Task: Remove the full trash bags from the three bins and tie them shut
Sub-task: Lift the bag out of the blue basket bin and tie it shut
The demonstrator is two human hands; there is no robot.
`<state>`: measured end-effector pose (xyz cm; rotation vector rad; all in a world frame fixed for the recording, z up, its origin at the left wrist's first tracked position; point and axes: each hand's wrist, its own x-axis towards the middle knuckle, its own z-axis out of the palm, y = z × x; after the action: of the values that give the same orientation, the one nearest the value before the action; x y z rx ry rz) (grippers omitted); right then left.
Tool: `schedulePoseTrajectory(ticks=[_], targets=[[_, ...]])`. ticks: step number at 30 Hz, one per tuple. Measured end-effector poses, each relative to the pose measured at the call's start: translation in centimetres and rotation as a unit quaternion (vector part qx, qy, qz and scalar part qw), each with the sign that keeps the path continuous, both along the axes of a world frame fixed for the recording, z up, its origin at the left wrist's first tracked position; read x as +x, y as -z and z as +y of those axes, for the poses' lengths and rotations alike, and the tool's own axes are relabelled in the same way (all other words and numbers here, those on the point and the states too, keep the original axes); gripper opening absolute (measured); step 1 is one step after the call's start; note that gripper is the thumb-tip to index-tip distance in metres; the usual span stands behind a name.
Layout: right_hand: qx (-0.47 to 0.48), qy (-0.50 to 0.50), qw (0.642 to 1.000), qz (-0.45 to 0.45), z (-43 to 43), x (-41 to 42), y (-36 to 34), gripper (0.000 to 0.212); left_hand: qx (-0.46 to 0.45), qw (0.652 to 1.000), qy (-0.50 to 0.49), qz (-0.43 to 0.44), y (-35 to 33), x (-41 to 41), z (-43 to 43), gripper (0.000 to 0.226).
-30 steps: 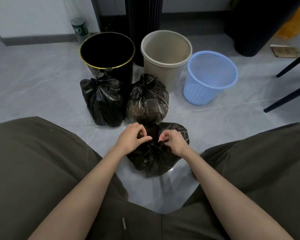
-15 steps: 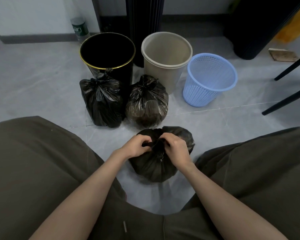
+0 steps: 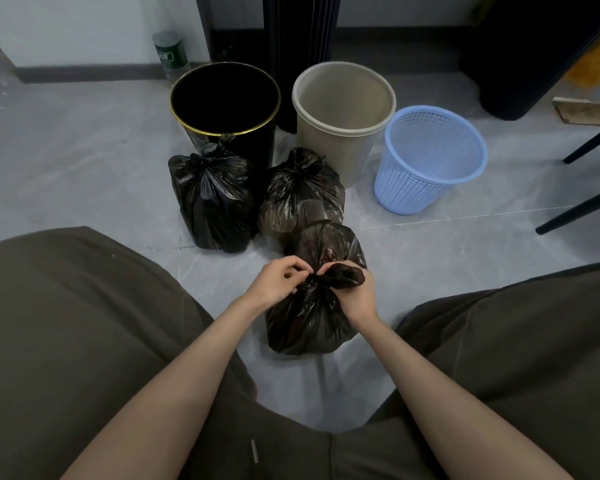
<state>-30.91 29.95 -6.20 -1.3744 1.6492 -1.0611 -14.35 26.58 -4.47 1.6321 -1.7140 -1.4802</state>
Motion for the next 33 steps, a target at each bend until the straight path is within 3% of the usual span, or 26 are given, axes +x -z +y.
schedulePoseTrajectory(ticks=[2, 6, 11, 17, 20, 23, 27, 33], targets=[[-0.004, 0.003, 1.0, -0.024, 0.0, -0.1, -0.3, 0.019, -0.02, 0.999, 0.013, -0.025, 0.4, 0.1, 0.3, 0.012], [0.011, -0.029, 0.999, -0.006, -0.2, -0.5, -0.4, 0.035, -0.033, 0.999, -0.012, -0.021, 0.5, -0.1, 0.4, 0.015], [0.054, -0.054, 0.995, -0.067, -0.5, -0.6, -0.7, 0.012, -0.023, 0.999, -0.017, -0.028, 0.2, 0.1, 0.2, 0.019], [0.12, -0.069, 0.985, -0.107, -0.4, -0.6, -0.7, 0.015, 0.013, 0.998, -0.032, -0.056, 0.4, 0.4, 0.1, 0.015], [0.164, -0.026, 0.98, -0.109, -0.1, -0.4, -0.6, 0.015, 0.011, 0.997, -0.041, -0.07, 0.4, 0.4, 0.4, 0.014], [0.188, 0.017, 0.976, -0.104, 0.1, -0.3, -0.2, 0.003, -0.006, 0.99, -0.049, -0.13, 0.5, 0.4, 0.5, 0.013], [0.234, 0.041, 0.97, -0.045, -0.1, -0.5, 0.2, 0.013, -0.04, 0.968, -0.019, -0.249, 0.2, 0.6, 0.8, 0.017], [0.314, 0.133, 0.934, -0.105, -0.2, -0.8, 1.2, 0.018, -0.053, 0.947, 0.013, -0.316, 0.8, 0.9, 1.1, 0.023]])
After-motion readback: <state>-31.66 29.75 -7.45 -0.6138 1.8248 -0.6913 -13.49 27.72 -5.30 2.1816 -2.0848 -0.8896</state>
